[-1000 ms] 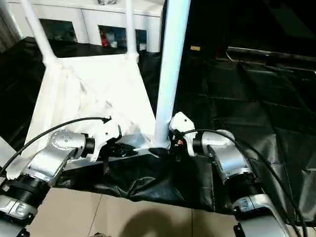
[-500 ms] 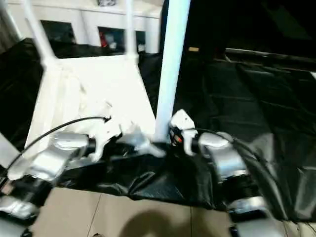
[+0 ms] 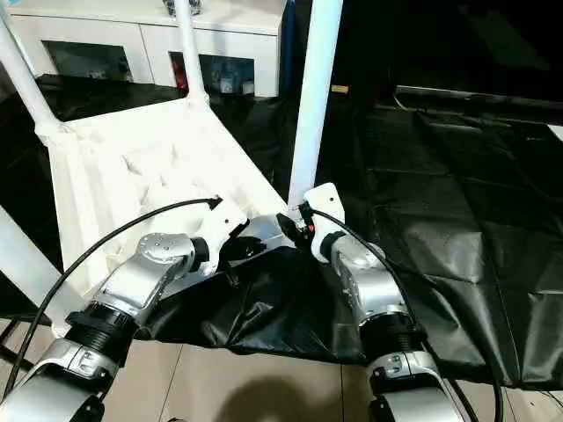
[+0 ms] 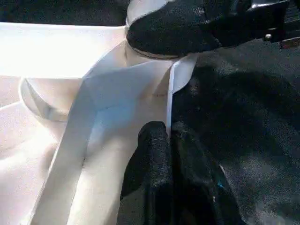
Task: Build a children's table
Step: Rotate leg to tighten
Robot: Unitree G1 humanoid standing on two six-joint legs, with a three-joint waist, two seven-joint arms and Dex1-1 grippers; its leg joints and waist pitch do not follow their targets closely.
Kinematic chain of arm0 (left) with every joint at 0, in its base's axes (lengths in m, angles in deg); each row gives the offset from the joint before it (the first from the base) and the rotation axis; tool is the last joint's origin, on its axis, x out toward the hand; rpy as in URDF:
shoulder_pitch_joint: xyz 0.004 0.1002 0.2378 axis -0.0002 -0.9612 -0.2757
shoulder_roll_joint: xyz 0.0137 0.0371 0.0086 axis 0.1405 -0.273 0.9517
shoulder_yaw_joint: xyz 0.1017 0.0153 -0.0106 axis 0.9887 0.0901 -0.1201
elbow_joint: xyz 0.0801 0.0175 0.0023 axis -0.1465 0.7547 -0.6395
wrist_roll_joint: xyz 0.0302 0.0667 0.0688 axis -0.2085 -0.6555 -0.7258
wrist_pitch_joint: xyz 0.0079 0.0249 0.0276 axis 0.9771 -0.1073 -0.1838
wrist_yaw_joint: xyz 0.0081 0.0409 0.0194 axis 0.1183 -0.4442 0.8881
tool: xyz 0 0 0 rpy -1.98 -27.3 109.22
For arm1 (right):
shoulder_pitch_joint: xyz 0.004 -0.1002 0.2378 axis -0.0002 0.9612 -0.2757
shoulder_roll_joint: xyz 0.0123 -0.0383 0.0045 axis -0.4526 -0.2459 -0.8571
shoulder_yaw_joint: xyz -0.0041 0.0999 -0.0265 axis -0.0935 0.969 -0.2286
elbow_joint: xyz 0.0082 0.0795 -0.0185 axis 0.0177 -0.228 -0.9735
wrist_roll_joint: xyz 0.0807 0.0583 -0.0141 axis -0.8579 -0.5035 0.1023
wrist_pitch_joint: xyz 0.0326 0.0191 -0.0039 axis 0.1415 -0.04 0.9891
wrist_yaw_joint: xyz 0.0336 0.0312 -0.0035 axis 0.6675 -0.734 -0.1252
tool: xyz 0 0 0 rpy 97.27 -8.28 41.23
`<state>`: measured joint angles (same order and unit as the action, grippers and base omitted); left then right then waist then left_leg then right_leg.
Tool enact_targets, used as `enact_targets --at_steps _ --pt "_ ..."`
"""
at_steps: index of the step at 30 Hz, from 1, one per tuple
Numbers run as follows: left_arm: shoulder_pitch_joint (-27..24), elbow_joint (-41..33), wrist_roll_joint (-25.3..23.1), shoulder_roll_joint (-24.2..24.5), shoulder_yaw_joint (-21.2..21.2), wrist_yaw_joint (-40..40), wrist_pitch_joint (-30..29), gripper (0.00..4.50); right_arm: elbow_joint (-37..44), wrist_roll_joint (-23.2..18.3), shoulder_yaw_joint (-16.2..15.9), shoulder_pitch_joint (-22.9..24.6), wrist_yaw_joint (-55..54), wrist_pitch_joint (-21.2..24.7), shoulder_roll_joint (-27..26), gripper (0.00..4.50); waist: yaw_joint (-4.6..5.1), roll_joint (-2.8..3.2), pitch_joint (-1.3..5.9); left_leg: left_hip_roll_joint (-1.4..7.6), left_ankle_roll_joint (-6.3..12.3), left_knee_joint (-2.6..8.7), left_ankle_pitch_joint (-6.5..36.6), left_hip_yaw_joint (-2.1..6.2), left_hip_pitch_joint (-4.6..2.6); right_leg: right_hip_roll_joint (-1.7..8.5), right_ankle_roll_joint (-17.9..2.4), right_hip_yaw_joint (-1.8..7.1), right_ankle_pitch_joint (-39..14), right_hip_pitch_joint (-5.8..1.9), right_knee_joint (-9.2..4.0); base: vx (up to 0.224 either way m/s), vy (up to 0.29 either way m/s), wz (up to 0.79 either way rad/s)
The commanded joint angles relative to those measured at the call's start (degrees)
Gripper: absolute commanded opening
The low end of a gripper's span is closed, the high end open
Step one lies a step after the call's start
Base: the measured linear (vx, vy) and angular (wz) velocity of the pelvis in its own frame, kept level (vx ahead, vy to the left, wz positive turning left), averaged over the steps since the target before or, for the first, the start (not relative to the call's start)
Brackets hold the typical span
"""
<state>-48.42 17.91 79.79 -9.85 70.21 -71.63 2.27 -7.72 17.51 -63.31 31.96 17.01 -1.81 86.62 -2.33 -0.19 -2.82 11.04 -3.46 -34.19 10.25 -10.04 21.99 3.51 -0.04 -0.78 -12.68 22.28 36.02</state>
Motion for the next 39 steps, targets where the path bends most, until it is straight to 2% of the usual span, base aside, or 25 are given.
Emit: enact_targets --at_steps 1,2,3,5,7,9,13,16,20,22,28,31,34,35,37,39 --pt "-0.26 -2.04 2.34 0.06 0.53 -2.1 1.73 0.0 1.85 -1.3 -6.28 -0.44 8.34 -1.21 -0.39 3.46 -0.21 -0.46 3.65 1.7 3.11 3.74 6.51 0.33 -0.83 3.6 -13.59 1.59 1.1 -2.62 -3.95 0.0 0.0 0.0" --pt "-0.5 -2.34 2.46 1.15 0.8 -3.74 2.23 0.0 1.93 -1.01 -6.98 -0.5 10.52 -1.82 0.98 3.6 -0.21 -0.48 3.68 1.69 3.24 3.74 6.02 0.39 -0.74 3.6 -13.69 1.54 1.81 -2.72 -3.85 0.0 0.0 0.0" --pt "-0.86 -2.69 2.79 2.53 1.02 -5.98 3.09 0.0 2.35 -1.13 -7.78 -0.36 13.9 -2.39 2.58 3.6 -0.24 -0.75 3.64 1.67 3.89 3.62 5.9 0.32 -0.69 3.63 -14.06 1.51 2.68 -2.71 -3.8 0.0 0.0 0.0" --pt "-1.33 -3.08 3.08 4.22 1.32 -8.62 3.94 0.0 2.78 -1.42 -8.63 -0.16 17.84 -2.82 4.38 3.6 -0.17 -0.75 3.61 1.67 4.33 3.57 6.5 0.28 -0.61 3.64 -14.16 1.52 2.21 -2.77 -3.82 0.0 0.0 0.0" --pt "-1.93 -3.8 3.58 5.64 1.51 -11.16 4.6 0.0 3.18 -1.36 -9.34 0.18 21.36 -3.29 6.0 3.6 -0.18 -0.59 3.44 1.84 4.16 3.71 7.65 0.25 -0.91 3.65 -14.33 1.55 -0.1 -2.42 -4.07 0.0 0.0 0.0" --pt "-2.98 -5.79 5.03 7.9 1.74 -15.9 4.98 0.0 4.12 -1.39 -10.67 0.88 27.67 -4.02 8.93 3.6 -0.18 -0.68 3.43 1.98 3.76 3.78 7.84 0.31 -0.87 3.67 -14.52 1.52 -0.62 -2.55 -3.9 0.0 0.0 0.0" --pt "-3.55 -7.02 5.55 9.46 2.16 -18.55 4.87 0.0 4.9 -1.98 -11.32 1.25 31.49 -4.15 10.71 3.6 -0.21 -0.64 3.55 2.03 4.46 3.67 6.53 0.22 -0.97 3.59 -15.17 1.54 2.03 -2.5 -3.61 0.0 0.0 0.0" --pt "-3.94 -7.39 6.13 11.92 3.07 -22.31 5.77 0.0 4.86 -2.73 -11.76 0.98 34.7 -4.79 12.2 3.28 -0.52 -0.71 3.55 2.05 4.92 3.62 6.24 0.17 -1.01 3.63 -15.73 1.51 2.35 -2.48 -3.54 0.0 0.0 0.0" --pt "-4.07 -7.5 5.98 12.72 3.13 -23.81 6.23 0.0 4.55 -2.23 -12.13 0.92 35.88 -5.38 12.45 2.93 -0.87 -0.71 3.5 2.11 4.46 3.62 6.5 0.04 -1.24 3.57 -15.8 1.53 1.75 -2.26 -3.55 0.0 0.0 0.0" --pt "-4.2 -7.83 6.02 12.82 3.35 -24.32 6.04 0.0 4.69 -2.11 -12.53 1.09 35.9 -5.41 12.09 2.93 -1.05 -0.74 3.5 2.11 4.31 3.65 6.36 0.03 -1.25 3.6 -15.78 1.53 1.81 -2.27 -3.5 0.0 0.0 0.0" --pt "-4.1 -7.55 5.59 12.6 3.41 -22.88 6.23 0.0 6.24 -2.21 -13.69 2.28 36.28 -4.73 11.51 2.7 -1.1 -0.91 3.62 2.03 4.4 3.56 5.14 0.08 -1.16 3.55 -15.53 1.53 3.73 -2.44 -3.27 0.0 0.0 0.0" --pt "-3.5 -5.93 4.65 11.36 2.68 -19.16 6.22 0.0 6.76 -2.31 -13.15 3.29 34.45 -3.94 10.63 2.67 -1.17 -0.96 3.58 2.01 4.38 3.57 5.46 0.06 -1.16 3.56 -15.4 1.53 2.97 -2.43 -3.34 0.0 0.0 0.0" --pt "-2.8 -4.76 3.91 9.39 1.78 -14.91 5.3 0.0 5.97 -2.11 -11.51 3.56 29.17 -2.71 8.57 2.66 -1.19 -0.95 3.31 2.02 3.48 3.77 7.46 0.05 -1.34 3.59 -15.09 1.57 -0.39 -2.23 -3.83 0.0 0.0 0.0" --pt "-2.26 -4.05 3.33 7.92 1.39 -11.94 4.65 0.0 4.89 -1.66 -10.21 3.46 24.47 -2.19 6.78 2.66 -1.03 -1.03 3.14 2.05 2.17 3.98 9.35 0.07 -1.41 3.7 -14.38 1.62 -4.48 -2.03 -4.18 0.0 0.0 0.0" --pt "-1.99 -3.76 2.97 7.01 1.22 -10.11 4.2 0.0 4.36 -1.32 -9.38 3.48 21.47 -1.85 5.64 2.66 -0.8 -1.21 3.11 2.01 0.82 4.24 11.25 0.28 -1.44 3.78 -13.13 1.56 -8.9 -2.07 -4.56 0.0 0.0 0.0" --pt "-0.67 -1.91 2.27 3.63 0.8 -5.0 3.23 0.0 2.08 -1.09 -7.19 2.97 13.65 -0.41 2.05 2.65 -0.52 -1.03 2.91 1.99 -0.14 4.42 12.66 0.31 -1.46 3.73 -12.25 1.7 -11.54 -1.7 -4.87 0.0 0.0 0.0"
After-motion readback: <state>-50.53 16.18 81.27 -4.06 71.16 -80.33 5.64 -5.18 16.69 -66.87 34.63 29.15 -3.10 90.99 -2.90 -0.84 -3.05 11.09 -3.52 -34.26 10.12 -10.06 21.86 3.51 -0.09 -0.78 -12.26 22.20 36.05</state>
